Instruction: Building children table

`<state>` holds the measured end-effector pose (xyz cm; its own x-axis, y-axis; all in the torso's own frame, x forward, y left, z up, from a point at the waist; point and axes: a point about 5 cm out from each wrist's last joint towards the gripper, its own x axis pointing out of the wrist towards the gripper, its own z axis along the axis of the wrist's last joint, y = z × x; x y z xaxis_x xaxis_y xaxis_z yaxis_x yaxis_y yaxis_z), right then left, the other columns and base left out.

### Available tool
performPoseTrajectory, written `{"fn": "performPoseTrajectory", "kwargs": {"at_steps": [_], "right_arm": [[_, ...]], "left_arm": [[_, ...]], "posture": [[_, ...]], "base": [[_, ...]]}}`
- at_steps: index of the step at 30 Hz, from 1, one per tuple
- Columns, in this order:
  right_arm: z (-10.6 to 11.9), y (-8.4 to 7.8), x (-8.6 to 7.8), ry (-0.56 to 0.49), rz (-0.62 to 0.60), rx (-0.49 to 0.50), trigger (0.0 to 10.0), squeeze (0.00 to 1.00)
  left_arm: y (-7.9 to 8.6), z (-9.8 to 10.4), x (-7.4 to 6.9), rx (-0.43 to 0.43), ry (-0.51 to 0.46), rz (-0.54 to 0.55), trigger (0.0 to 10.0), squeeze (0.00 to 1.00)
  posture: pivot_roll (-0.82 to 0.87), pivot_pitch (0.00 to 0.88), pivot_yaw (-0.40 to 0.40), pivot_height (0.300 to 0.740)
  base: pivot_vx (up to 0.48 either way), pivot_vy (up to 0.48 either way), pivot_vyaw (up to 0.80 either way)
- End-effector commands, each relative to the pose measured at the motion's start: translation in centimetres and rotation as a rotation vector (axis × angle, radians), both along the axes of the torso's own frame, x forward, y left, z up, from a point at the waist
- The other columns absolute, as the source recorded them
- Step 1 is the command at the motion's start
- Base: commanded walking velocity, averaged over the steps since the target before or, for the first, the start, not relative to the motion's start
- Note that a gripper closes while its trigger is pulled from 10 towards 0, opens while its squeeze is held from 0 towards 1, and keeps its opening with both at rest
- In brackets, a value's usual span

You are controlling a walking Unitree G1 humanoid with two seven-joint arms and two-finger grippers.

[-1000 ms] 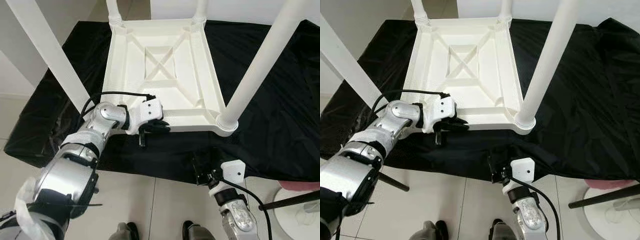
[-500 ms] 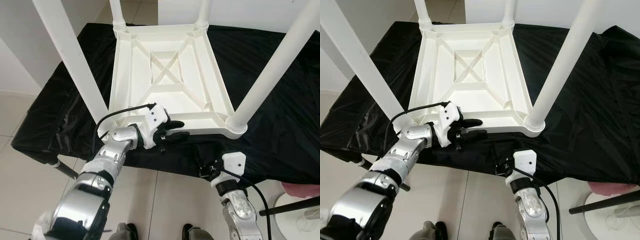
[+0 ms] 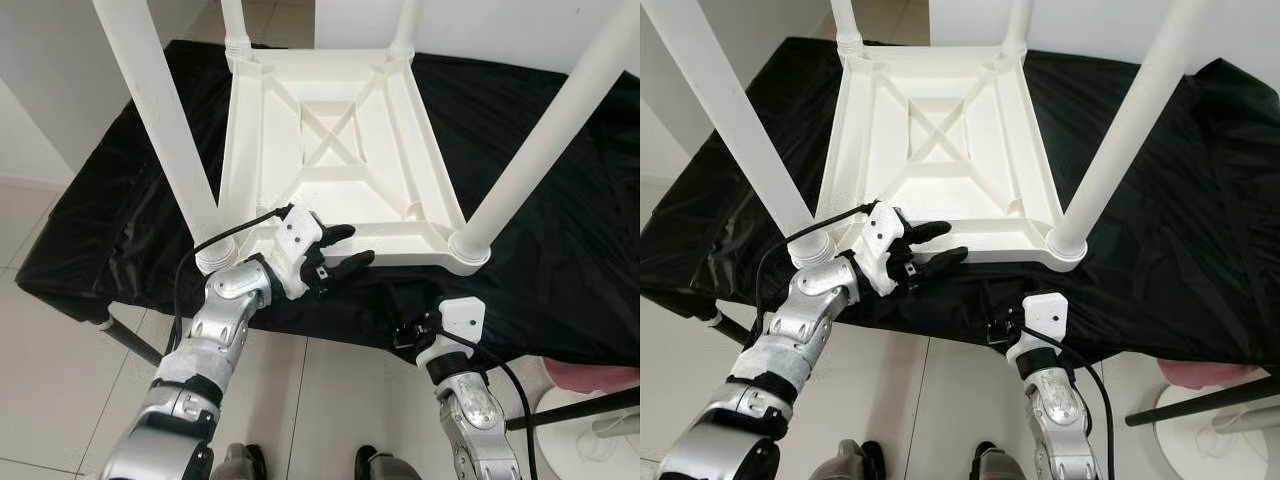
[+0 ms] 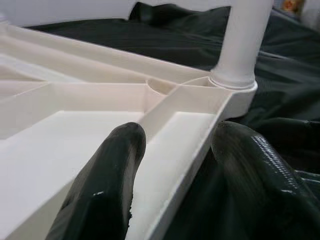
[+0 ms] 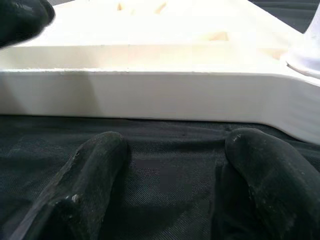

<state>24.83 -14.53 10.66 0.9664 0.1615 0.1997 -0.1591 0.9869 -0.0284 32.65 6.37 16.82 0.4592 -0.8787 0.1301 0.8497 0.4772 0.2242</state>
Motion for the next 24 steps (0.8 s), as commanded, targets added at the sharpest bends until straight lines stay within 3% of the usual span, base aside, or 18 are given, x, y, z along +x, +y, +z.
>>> {"fn": "performPoseTrajectory", "kwargs": {"at_steps": [1, 5, 8, 14, 18, 24], "right_arm": [[-0.2, -0.4, -0.6, 0.005, -0.005, -0.001, 10.0, 0.0], [-0.7, -1.0, -1.7, 0.019, -0.025, -0.009, 10.0, 0.0], [-0.5, -1.5, -3.9, 0.017, -0.05, -0.001, 10.0, 0.0], [0.0, -2.3, -5.2, 0.008, -0.078, -0.015, 10.0, 0.0], [0.8, -2.8, -5.3, -0.014, -0.088, -0.023, 10.0, 0.0], [2.0, -3.3, -2.9, -0.047, -0.093, -0.011, 10.0, 0.0]], "left_arm": [[0.2, -0.2, -0.5, -0.008, 0.003, 0.036, 10.0, 0.0], [0.9, -0.5, -0.9, -0.02, 0.021, 0.083, 10.0, 0.0], [2.0, -0.5, -1.6, -0.036, 0.055, 0.149, 10.0, 0.0], [2.9, -0.8, -2.6, -0.047, 0.055, 0.218, 10.0, 0.0], [3.6, -0.8, -3.4, -0.068, 0.07, 0.247, 10.0, 0.0], [5.5, 0.1, -5.2, -0.056, 0.062, 0.288, 10.0, 0.0]], "posture": [[-0.05, 0.123, 0.014, 0.74], [-0.06, 0.134, 0.014, 0.74], [-0.06, 0.155, 0.004, 0.74], [-0.05, 0.172, -0.009, 0.74], [-0.05, 0.177, -0.006, 0.74], [-0.01, 0.185, -0.029, 0.74]], "base": [[0.0, 0.0, 0.0], [0.0, 0.0, 0.0], [0.0, 0.0, 0.0], [0.0, 0.0, 0.0], [0.0, 0.0, 0.0], [0.0, 0.0, 0.0]]}}
